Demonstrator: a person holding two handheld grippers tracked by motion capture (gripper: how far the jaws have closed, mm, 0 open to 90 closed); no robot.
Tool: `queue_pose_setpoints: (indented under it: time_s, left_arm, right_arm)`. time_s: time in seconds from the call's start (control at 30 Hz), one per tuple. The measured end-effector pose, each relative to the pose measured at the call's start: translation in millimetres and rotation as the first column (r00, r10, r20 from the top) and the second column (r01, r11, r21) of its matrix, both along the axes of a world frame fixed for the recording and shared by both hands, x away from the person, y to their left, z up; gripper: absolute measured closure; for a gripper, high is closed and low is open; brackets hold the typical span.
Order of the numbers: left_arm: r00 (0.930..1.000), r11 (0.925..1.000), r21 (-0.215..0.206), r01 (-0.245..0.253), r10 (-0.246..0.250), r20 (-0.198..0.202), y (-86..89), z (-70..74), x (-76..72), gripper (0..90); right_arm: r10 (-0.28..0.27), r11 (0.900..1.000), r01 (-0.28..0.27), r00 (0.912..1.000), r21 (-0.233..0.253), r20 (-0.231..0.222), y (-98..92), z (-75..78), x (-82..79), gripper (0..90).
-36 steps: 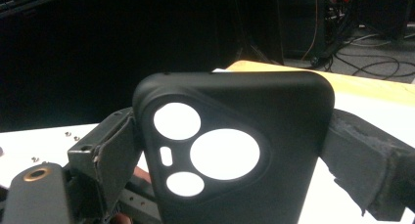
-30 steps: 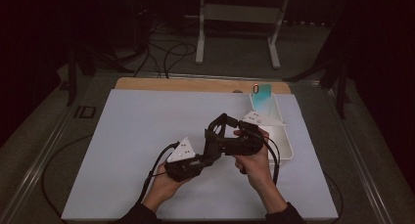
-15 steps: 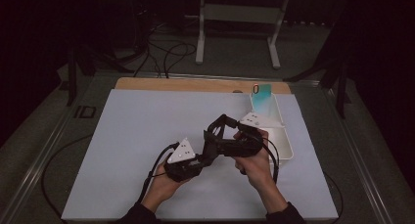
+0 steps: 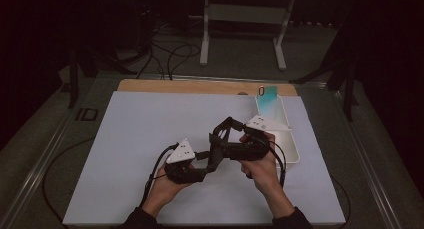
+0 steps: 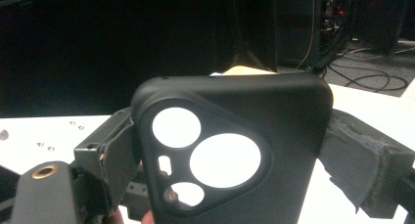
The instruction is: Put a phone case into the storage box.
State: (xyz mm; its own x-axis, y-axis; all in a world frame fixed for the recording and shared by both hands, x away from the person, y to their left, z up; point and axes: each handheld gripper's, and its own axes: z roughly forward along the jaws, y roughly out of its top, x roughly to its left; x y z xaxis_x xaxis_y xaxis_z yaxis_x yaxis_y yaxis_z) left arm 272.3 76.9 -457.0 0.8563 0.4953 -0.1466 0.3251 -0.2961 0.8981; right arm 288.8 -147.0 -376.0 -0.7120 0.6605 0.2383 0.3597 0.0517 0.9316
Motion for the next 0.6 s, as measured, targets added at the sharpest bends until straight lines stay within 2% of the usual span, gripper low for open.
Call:
queue_pose_setpoints:
  time_s: [0.17, 0.43, 0.57, 0.6]
  left_arm:
    - [0.9964, 0.9967, 0.012, -0.080, 0.080, 0.028, 4.8, 2.1, -1.3, 25.4]
    - [0.9940, 0.9944, 0.006, -0.105, 0.105, 0.032, 18.0, 3.8, -1.1, 8.6]
    - [0.9929, 0.9935, -0.005, -0.114, 0.114, 0.033, 21.5, 3.8, -0.9, 3.0]
    - [0.9909, 0.9914, -0.009, -0.130, 0.131, 0.032, 26.1, 4.0, -0.4, 0.5]
  right_arm:
    - [-0.011, 1.000, 0.011, 0.9999, -0.007, -0.009, -1.6, -1.5, 1.1, 13.8]
    - [-0.020, 1.000, 0.020, 0.9998, -0.007, -0.009, -4.0, -2.3, 1.8, 13.8]
    - [-0.022, 1.000, 0.022, 0.9997, -0.007, -0.010, -4.5, -2.8, 1.9, 13.8]
    - [-0.022, 1.000, 0.022, 0.9997, -0.006, -0.011, -4.5, -3.0, 1.9, 13.8]
